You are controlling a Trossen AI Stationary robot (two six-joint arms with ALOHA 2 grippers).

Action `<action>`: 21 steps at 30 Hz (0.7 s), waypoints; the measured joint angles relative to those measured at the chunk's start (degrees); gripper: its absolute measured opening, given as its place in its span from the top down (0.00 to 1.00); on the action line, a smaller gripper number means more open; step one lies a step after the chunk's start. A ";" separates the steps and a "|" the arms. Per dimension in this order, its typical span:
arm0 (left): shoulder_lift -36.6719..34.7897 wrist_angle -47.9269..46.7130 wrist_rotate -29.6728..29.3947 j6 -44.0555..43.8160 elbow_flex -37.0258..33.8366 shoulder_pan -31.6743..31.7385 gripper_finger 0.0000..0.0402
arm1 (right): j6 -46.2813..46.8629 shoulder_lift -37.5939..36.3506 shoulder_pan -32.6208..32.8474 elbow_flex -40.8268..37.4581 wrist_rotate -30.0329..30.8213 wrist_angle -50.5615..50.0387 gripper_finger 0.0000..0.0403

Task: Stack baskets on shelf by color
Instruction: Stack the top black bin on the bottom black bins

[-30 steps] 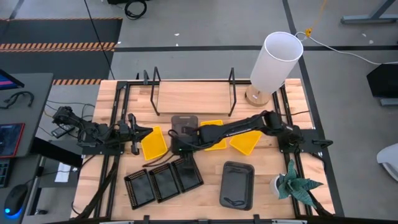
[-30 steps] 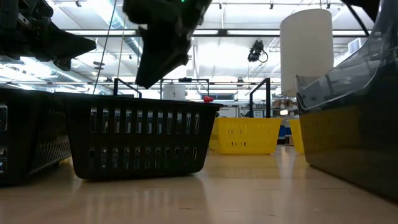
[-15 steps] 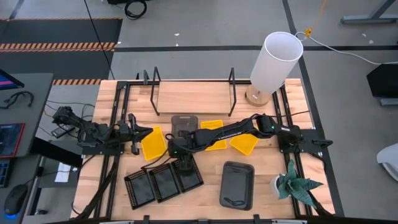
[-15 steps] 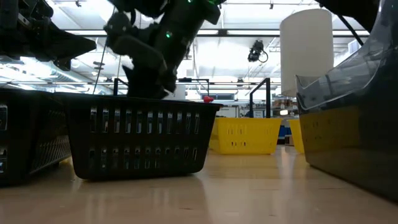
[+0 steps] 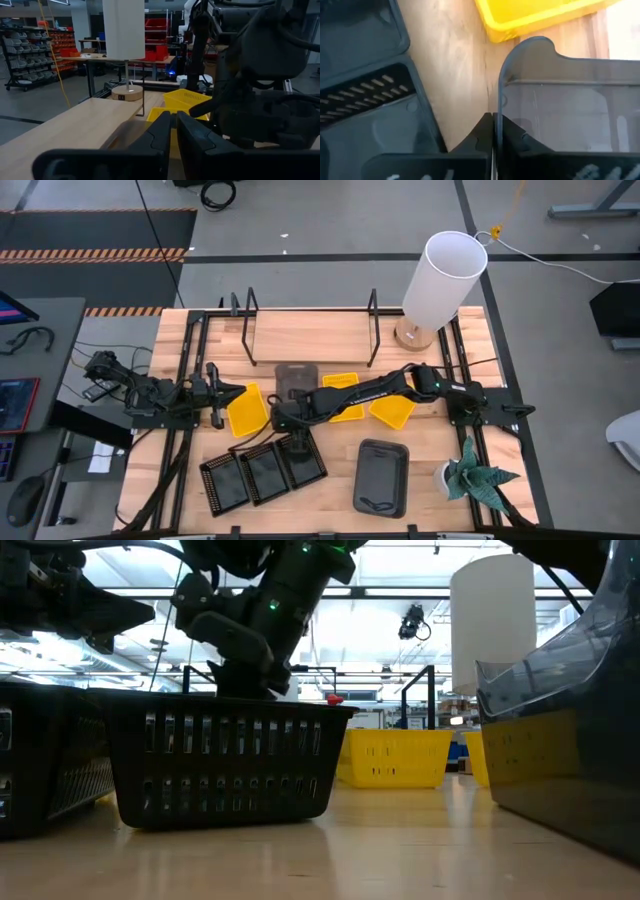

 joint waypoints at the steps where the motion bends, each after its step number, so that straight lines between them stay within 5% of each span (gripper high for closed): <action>1: 0.00 -0.03 0.00 0.00 -0.01 -0.01 0.90 | -0.03 -0.10 0.16 0.04 0.07 -0.51 0.98; 15: 0.00 -0.02 0.00 0.00 0.01 0.01 0.91 | 4.16 -0.84 5.75 17.71 9.90 -19.03 0.99; 21: 0.00 0.00 -0.02 -0.02 0.00 -0.01 0.91 | 14.70 -5.80 11.62 16.48 10.41 -19.11 0.99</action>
